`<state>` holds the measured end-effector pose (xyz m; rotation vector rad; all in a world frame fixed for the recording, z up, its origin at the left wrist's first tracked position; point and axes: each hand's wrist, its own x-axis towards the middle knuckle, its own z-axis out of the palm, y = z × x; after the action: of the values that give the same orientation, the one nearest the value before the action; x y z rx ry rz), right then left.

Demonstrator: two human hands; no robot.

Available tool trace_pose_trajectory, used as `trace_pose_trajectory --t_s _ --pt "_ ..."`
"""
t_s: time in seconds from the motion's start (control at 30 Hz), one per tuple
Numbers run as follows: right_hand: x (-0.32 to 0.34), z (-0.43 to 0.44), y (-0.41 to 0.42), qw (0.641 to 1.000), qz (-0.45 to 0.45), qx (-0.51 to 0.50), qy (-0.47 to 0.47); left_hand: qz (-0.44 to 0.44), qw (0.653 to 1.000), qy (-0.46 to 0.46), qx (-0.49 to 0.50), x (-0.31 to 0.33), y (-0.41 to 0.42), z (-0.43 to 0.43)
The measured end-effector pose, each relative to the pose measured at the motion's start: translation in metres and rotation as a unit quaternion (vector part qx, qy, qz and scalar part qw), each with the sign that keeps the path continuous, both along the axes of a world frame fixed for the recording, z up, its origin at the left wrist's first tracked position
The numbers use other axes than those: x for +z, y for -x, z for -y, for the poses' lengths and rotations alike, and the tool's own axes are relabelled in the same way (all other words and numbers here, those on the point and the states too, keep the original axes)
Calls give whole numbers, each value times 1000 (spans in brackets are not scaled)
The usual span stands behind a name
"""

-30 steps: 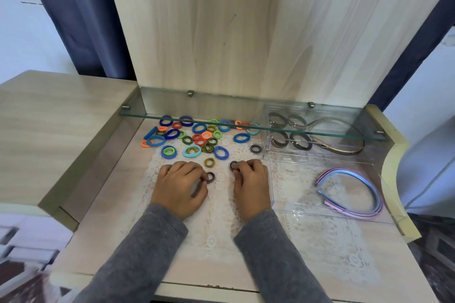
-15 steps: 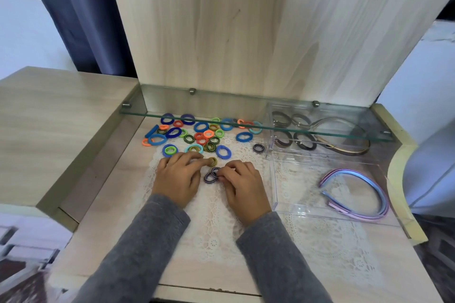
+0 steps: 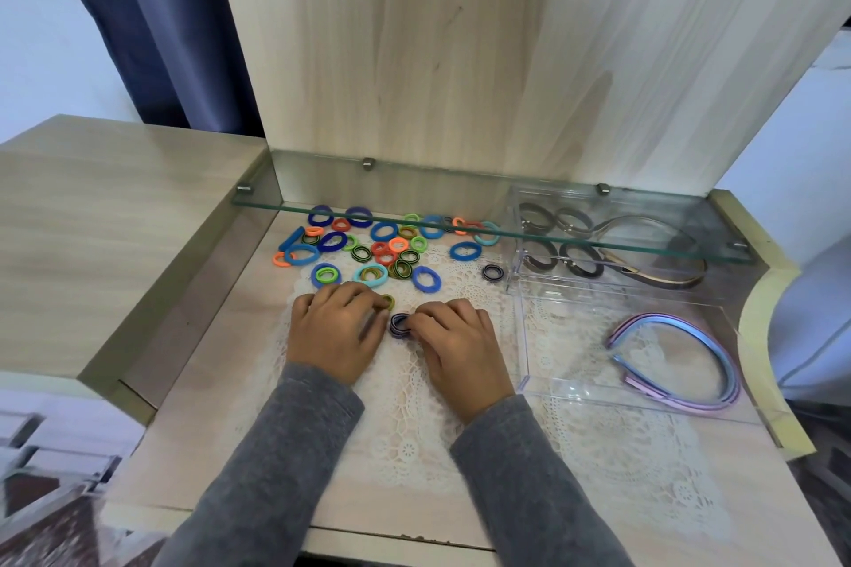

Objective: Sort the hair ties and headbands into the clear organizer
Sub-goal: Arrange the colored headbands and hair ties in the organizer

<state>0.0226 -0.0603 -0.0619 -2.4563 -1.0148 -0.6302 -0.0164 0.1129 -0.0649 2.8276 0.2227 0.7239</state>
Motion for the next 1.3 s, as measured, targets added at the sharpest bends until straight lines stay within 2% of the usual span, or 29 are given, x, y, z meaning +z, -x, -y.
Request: trace_pose_trajectory --t_s 0.33,0.47,0.6,0.8,1.0,1.17,1.3 --pt "2 -2 1 1000 -7 -9 21 -3 1000 14 27 -2 9 3" --pt "7 -1 3 999 -38 -25 -6 1 999 23 23 -1 9 3" --pt "9 -3 -2 987 -104 -98 -67 2 999 29 17 0 9 3" --pt "14 -15 -14 942 -228 -244 -20 1 999 41 8 -1 9 1" --pt "11 -23 -31 932 -219 -288 -14 27 999 42 9 4 13 4" --pt "6 -22 -27 952 -168 -240 -89 72 994 49 -61 8 15 6" --pt "6 -19 -25 968 -150 -183 -85 70 989 53 -119 6 14 6"
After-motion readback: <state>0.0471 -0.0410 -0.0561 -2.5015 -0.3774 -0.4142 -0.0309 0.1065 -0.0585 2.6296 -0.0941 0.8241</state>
